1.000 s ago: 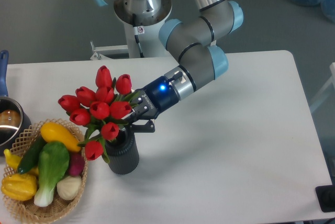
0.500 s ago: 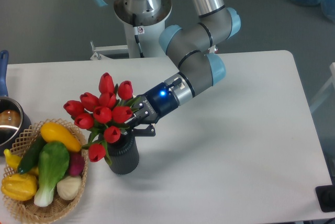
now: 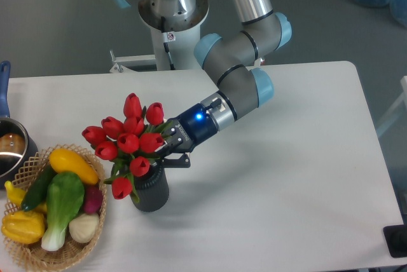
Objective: Insert the flowers into the vase
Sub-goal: 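Push the tulip stems further down into the vase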
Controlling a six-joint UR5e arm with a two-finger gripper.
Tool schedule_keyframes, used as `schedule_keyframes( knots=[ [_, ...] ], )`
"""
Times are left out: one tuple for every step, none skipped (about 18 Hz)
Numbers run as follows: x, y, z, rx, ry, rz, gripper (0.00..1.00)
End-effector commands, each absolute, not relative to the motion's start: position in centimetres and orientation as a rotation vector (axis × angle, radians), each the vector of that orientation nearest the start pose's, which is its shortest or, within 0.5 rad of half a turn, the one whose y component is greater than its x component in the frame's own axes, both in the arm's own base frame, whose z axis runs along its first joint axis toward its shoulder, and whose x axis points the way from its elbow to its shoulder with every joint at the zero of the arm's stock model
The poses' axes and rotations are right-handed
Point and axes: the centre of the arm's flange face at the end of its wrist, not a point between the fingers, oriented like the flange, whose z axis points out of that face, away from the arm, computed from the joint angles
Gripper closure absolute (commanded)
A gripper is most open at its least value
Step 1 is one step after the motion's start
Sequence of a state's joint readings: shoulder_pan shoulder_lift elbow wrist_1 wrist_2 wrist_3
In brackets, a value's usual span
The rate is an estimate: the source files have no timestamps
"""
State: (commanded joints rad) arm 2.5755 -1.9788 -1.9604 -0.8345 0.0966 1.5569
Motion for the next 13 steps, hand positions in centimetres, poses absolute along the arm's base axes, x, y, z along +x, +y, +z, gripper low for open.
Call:
schedule_keyframes(
  knots=[
    [-33.32,48.61,25.54,-1.639,0.415,-0.486,0.85],
    [-33.32,48.61,25.54,-1.638,0.417,-0.485,0.85],
    [-33.33,48.62,25.42,-1.641,0.417,-0.486,0.85],
    [-33.32,48.61,25.5,-1.641,0.418,-0.484,0.84],
    [-33.39,48.56,25.49,-1.64,0.419,-0.481,0.81],
    [-33.41,48.56,25.39,-1.641,0.421,-0.48,0.8],
    [-33.41,48.56,25.39,-1.641,0.422,-0.479,0.8],
    [-33.41,48.56,25.39,-1.641,0.422,-0.479,0.77],
    [-33.42,48.57,25.3,-1.642,0.423,-0.479,0.76],
    [-33.43,48.58,25.23,-1.642,0.423,-0.479,0.73],
    [-33.43,48.58,25.23,-1.642,0.424,-0.478,0.67],
    [-33.43,48.58,25.21,-1.639,0.432,-0.47,0.62],
    [-33.4,48.56,25.07,-1.636,0.441,-0.462,0.58]
  ],
)
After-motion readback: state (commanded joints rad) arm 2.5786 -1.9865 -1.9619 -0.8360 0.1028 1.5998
